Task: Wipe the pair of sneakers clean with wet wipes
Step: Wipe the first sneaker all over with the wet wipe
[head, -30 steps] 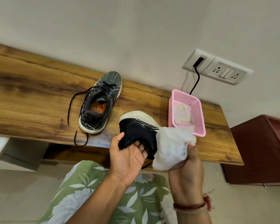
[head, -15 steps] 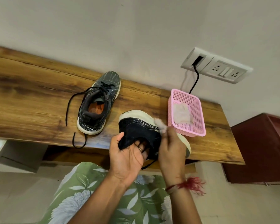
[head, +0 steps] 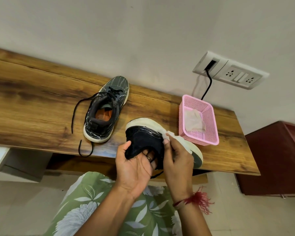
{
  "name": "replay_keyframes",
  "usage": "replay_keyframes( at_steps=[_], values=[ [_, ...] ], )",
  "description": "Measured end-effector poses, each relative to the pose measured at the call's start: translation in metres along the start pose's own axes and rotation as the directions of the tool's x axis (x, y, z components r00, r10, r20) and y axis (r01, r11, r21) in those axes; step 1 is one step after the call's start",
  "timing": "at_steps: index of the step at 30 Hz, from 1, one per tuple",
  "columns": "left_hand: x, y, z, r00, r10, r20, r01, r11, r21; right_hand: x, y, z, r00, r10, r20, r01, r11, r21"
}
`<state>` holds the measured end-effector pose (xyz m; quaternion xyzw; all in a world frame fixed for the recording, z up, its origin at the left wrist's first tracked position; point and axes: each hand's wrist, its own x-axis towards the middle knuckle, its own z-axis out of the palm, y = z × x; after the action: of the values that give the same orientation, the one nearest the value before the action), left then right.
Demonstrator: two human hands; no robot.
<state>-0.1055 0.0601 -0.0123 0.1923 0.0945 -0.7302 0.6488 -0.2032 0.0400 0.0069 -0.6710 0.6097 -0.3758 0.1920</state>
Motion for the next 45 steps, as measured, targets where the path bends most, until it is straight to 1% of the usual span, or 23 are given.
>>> replay_keyframes(
  at_steps=[2, 6, 7, 10, 11, 13, 16, 17, 20, 22, 25, 28, 29, 32, 33, 36, 38, 40, 41, 42, 43, 44, 45],
  values=[
    [-0.001, -0.001, 0.002, 1.0, 0.009, -0.005, -0.009, 1.0, 0.012, -0.001, -0.004, 0.002, 0.999, 0.005, -0.04, -0.005, 1.0, -0.009],
    [-0.002, 0.001, -0.001, 1.0, 0.023, 0.009, -0.023, 0.999, -0.047, -0.011, -0.016, 0.01, 0.977, -0.154, 0.15, 0.156, 0.988, 0.0],
    [-0.002, 0.002, 0.0, 1.0, 0.022, 0.002, -0.021, 0.999, -0.041, -0.01, -0.014, 0.009, 0.975, -0.162, 0.149, 0.165, 0.986, -0.005],
    [-0.002, -0.001, 0.002, 1.0, 0.008, -0.013, -0.007, 0.999, 0.032, -0.003, -0.007, 0.008, 0.998, -0.067, 0.004, 0.067, 0.998, -0.014],
    [-0.003, -0.001, 0.002, 1.0, 0.002, -0.022, -0.001, 1.0, 0.028, -0.003, -0.009, 0.009, 0.998, -0.058, -0.011, 0.057, 0.998, -0.014],
    [-0.003, 0.001, -0.001, 0.999, 0.01, -0.036, -0.01, 1.0, -0.014, -0.009, -0.016, 0.014, 0.993, -0.106, 0.045, 0.106, 0.994, -0.006],
    [-0.001, 0.005, -0.004, 0.998, 0.009, -0.063, -0.012, 0.998, -0.054, -0.013, -0.016, 0.012, 0.958, -0.247, 0.145, 0.25, 0.968, -0.004],
    [-0.002, 0.005, -0.002, 0.998, 0.017, -0.061, -0.02, 0.999, -0.047, -0.01, -0.013, 0.011, 0.966, -0.231, 0.119, 0.233, 0.972, -0.005],
    [-0.003, 0.002, 0.002, 0.998, -0.001, -0.057, 0.0, 1.0, -0.019, -0.005, -0.015, 0.012, 0.996, -0.082, 0.033, 0.082, 0.997, 0.014],
    [-0.004, 0.003, 0.001, 0.999, 0.0, -0.045, -0.001, 0.999, -0.036, -0.008, -0.022, 0.018, 0.985, -0.155, 0.07, 0.159, 0.986, -0.051],
    [-0.002, 0.006, -0.002, 0.999, -0.007, -0.036, 0.006, 0.999, -0.033, -0.006, -0.023, 0.021, 0.941, -0.304, 0.147, 0.312, 0.95, -0.031],
    [-0.005, 0.006, 0.004, 0.999, -0.002, -0.037, 0.002, 1.0, 0.013, 0.0, -0.025, 0.02, 0.97, -0.242, 0.038, 0.243, 0.97, -0.016],
    [-0.006, 0.005, 0.005, 0.999, -0.005, -0.034, 0.006, 0.999, 0.032, 0.0, -0.03, 0.021, 0.971, -0.235, 0.035, 0.236, 0.971, -0.029],
    [-0.01, 0.005, 0.008, 0.999, -0.005, -0.051, 0.006, 1.0, 0.006, -0.008, -0.038, 0.029, 0.919, -0.343, 0.194, 0.37, 0.921, -0.124],
    [-0.01, 0.005, 0.009, 0.999, -0.005, -0.043, 0.006, 1.0, 0.003, -0.008, -0.037, 0.03, 0.911, -0.355, 0.21, 0.39, 0.908, -0.154],
    [-0.011, 0.005, 0.014, 0.999, -0.008, -0.032, 0.01, 0.999, 0.045, -0.005, -0.038, 0.03, 0.952, -0.293, 0.083, 0.305, 0.924, -0.232],
    [-0.011, 0.005, 0.013, 0.999, 0.038, -0.008, -0.038, 0.999, 0.022, -0.007, -0.044, 0.033, 0.94, -0.323, 0.109, 0.341, 0.904, -0.257],
    [-0.011, 0.007, 0.012, 0.996, 0.081, 0.026, -0.079, 0.993, -0.092, -0.011, -0.049, 0.036, 0.896, -0.377, 0.235, 0.415, 0.899, -0.14],
    [-0.011, 0.009, 0.01, 0.996, 0.092, 0.018, -0.089, 0.986, -0.139, -0.011, -0.049, 0.034, 0.894, -0.357, 0.272, 0.368, 0.93, 0.012],
    [-0.009, 0.009, 0.008, 0.997, 0.077, 0.005, -0.076, 0.985, -0.155, -0.01, -0.052, 0.027, 0.92, -0.274, 0.281, 0.216, 0.951, 0.22],
    [-0.006, 0.008, 0.003, 0.999, 0.046, -0.012, -0.047, 0.989, -0.137, -0.007, -0.057, 0.017, 0.952, -0.133, 0.277, -0.008, 0.892, 0.453],
    [-0.003, 0.009, 0.001, 1.0, 0.013, -0.028, -0.016, 0.994, -0.108, -0.003, -0.057, 0.006, 0.962, 0.033, 0.271, -0.208, 0.731, 0.65],
    [0.0, 0.009, -0.001, 0.999, -0.006, -0.035, 0.003, 0.996, -0.091, 0.001, -0.052, -0.006, 0.943, 0.194, 0.269, -0.332, 0.527, 0.782]
  ],
)
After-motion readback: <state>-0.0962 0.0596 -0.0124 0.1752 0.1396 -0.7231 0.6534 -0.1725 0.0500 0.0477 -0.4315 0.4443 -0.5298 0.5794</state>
